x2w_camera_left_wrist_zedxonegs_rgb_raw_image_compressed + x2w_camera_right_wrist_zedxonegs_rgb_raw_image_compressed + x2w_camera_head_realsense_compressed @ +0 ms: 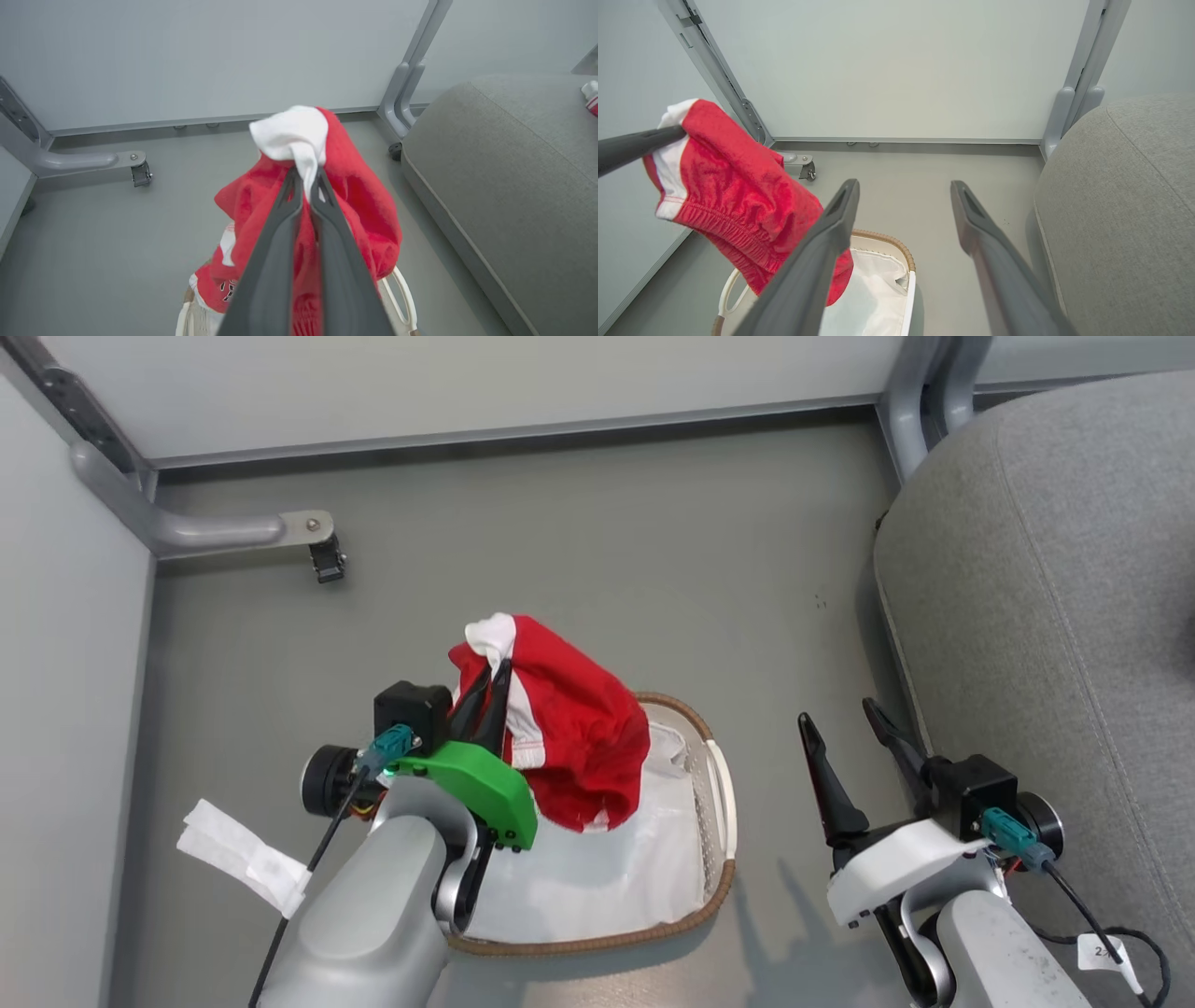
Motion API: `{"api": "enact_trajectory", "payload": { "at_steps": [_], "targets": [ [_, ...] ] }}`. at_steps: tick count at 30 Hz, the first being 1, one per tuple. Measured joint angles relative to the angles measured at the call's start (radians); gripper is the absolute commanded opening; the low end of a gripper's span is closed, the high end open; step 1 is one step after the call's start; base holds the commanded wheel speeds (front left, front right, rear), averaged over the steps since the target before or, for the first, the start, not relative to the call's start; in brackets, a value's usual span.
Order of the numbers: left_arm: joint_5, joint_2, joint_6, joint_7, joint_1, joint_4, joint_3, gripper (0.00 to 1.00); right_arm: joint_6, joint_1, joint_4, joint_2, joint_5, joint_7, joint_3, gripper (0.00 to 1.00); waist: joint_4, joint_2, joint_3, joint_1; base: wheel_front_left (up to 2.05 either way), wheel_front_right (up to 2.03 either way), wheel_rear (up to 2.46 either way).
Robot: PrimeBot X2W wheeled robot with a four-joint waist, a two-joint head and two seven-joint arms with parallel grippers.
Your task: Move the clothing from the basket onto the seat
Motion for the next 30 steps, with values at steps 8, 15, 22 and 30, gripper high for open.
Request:
{"api": "enact_trajectory", "payload": {
  "at_steps": [8,15,22,30],
  "targets": [
    [0.075,0.0,-0.017,-0.002,0.005,-0.264,0.083,0.0,0.0,0.025,0.016,0.0,0.0,0.0,0.005,1.0,0.038,0.0,-0.072,0.0,0.0,0.0,0.0],
    [0.122,0.0,-0.037,-0.002,0.004,-0.448,0.125,0.0,0.0,0.049,0.019,0.0,0.003,0.0,-0.005,1.0,0.047,0.0,-0.097,0.0,0.0,0.0,0.0],
    [0.13,-0.001,-0.049,-0.002,0.006,-0.559,0.139,0.0,0.0,0.054,0.026,0.0,0.003,0.0,0.01,1.0,0.043,0.0,-0.097,0.0,0.0,0.0,0.0],
    [0.131,0.0,-0.049,-0.002,0.032,-0.583,0.124,0.0,0.0,0.001,-0.01,0.001,0.022,0.0,0.114,1.0,0.041,0.0,-0.087,0.0,0.0,0.0,0.0]
  ]
}}
